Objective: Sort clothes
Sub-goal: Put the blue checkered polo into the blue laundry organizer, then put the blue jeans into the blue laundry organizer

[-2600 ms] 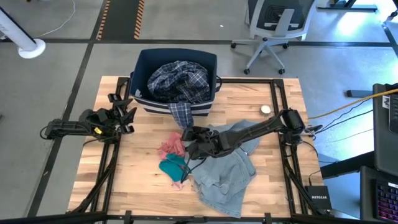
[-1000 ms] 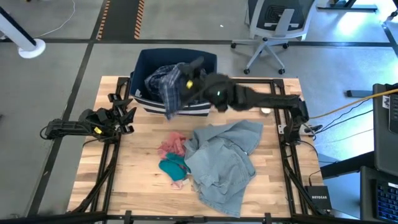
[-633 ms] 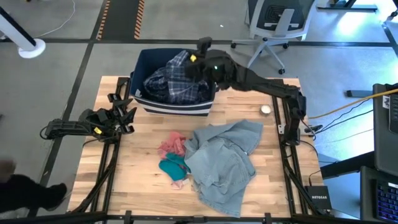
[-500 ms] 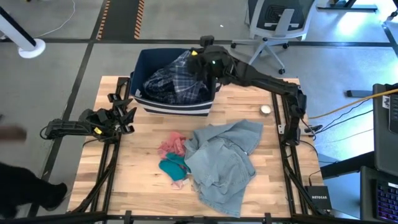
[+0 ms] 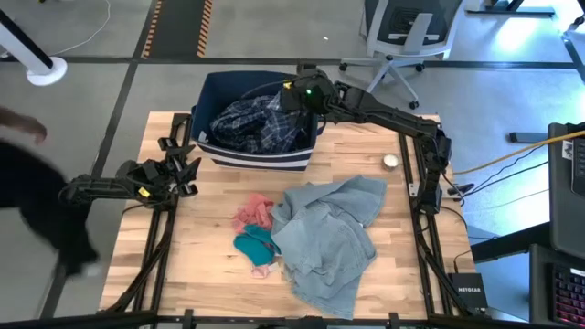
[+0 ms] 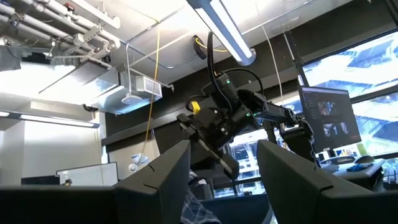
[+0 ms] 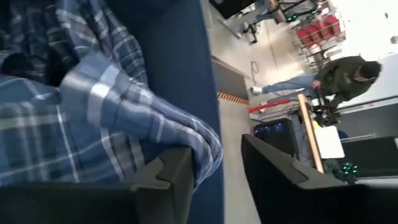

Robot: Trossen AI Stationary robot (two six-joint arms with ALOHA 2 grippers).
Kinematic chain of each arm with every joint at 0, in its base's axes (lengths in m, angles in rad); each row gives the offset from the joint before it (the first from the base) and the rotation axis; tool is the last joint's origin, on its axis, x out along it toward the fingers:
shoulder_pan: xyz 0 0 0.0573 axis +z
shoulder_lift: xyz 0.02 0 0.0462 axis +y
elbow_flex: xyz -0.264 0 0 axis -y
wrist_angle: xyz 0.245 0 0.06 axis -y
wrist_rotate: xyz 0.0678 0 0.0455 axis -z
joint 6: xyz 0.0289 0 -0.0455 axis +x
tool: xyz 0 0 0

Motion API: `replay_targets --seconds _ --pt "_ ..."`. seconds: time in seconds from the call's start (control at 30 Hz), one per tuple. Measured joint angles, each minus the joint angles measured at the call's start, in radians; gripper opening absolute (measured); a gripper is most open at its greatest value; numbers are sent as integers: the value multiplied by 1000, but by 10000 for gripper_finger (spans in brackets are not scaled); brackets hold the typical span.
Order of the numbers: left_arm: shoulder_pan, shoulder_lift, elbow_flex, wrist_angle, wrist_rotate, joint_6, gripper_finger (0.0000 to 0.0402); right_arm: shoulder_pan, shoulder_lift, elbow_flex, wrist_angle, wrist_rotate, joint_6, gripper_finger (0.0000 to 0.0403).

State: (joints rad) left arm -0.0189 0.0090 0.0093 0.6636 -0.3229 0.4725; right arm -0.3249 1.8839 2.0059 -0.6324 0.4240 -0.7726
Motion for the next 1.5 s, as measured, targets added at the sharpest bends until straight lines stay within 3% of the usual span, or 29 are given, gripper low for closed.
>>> replay_targets --seconds 0.2,0.57,0.77,0.93,1.07,1.23,1.5 --pt "0 0 0 1 0 2 180 32 0 71 -112 74 -22 178" --pt "0 0 0 2 0 1 180 156 0 337 -269 128 -24 178" --pt "0 0 0 3 0 -13 180 150 5 316 -292 118 30 180" --pt "0 0 0 8 0 -25 180 109 21 264 -366 53 96 206" --pt "0 0 0 -2 0 -29 180 80 19 251 -376 65 104 226" --pt "0 0 11 -117 2 -73 180 99 13 346 -428 60 93 232" --pt "0 1 82 -331 47 -153 180 184 -51 339 -502 131 94 232"
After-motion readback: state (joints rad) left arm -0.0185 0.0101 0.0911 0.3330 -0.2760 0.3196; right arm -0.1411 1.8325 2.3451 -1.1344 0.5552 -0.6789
